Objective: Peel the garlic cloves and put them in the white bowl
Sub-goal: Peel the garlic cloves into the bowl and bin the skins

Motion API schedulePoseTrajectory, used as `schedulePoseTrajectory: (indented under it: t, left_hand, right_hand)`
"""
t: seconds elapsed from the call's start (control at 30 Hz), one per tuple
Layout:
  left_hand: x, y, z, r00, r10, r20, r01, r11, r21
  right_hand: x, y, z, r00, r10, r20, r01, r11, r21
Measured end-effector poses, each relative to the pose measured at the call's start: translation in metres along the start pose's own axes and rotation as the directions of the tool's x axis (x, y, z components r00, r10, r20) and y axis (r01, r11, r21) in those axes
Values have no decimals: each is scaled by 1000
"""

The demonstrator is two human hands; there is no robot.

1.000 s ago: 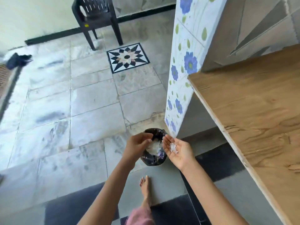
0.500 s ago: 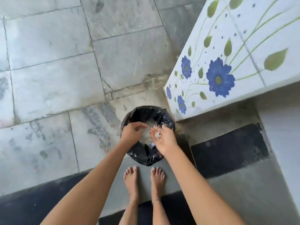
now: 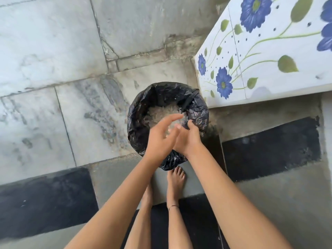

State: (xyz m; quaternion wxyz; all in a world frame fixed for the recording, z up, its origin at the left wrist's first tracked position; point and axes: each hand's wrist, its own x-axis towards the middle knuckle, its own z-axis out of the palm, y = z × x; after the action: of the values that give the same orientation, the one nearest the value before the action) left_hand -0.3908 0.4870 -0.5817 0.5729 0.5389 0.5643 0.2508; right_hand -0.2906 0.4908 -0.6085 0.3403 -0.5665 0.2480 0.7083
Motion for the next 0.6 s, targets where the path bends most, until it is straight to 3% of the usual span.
schedulePoseTrajectory:
  t: [0.07,0.1,0.13,0.17,0.2,0.23,0.3,0.33,0.37,0.4,0.5,0.53,0.6]
  left_hand:
    - [-8,-19,15,983,46,176,-51,998,24]
    - [-4,-36,16,974,-8,226,-23,991,133]
    - [5,-52,14,971,-103,218,40,960,278]
    - [16,-59,9,954,-266,139,189,891,413]
    - [25,-61,6,932,-360,33,305,833,462]
    - [32,-54,8,936,-352,-21,329,851,408]
    - [34,-20,14,992,-116,50,108,983,152]
    - [27,-7,19,988,31,153,-41,997,66]
    - [18,-6,25,961,125,248,-138,990,38]
    - [12,-18,26,947,125,297,-156,984,83]
    - [18,-63,10,946,-292,144,214,890,402]
    - [20,-68,5,929,-355,100,278,853,442]
    - [22,-60,0,944,-327,46,287,881,375]
  right_hand:
    - [-8,-6,6,1000,-5,17,6,1000,-16]
    - [-13,-10,6,999,-34,21,35,999,-10]
    - [-16,-12,3,997,-70,12,70,998,4]
    - [-18,-14,-3,993,-121,-3,121,993,8]
    - [-20,-14,-7,985,-170,4,170,985,29]
    - [-20,-15,-13,981,-195,-2,195,980,25]
    - [-12,-16,-15,984,-176,-37,177,984,25]
    - [-13,-16,-10,991,-137,1,137,989,56]
    - [-14,-18,-5,993,-113,47,109,992,66]
    - [-16,-19,0,990,-105,93,98,992,76]
    - [-26,-20,6,970,-210,122,215,976,-28]
    - [-29,-18,5,957,-265,117,276,957,-94]
    - [-32,-11,-1,946,-322,42,321,903,-286]
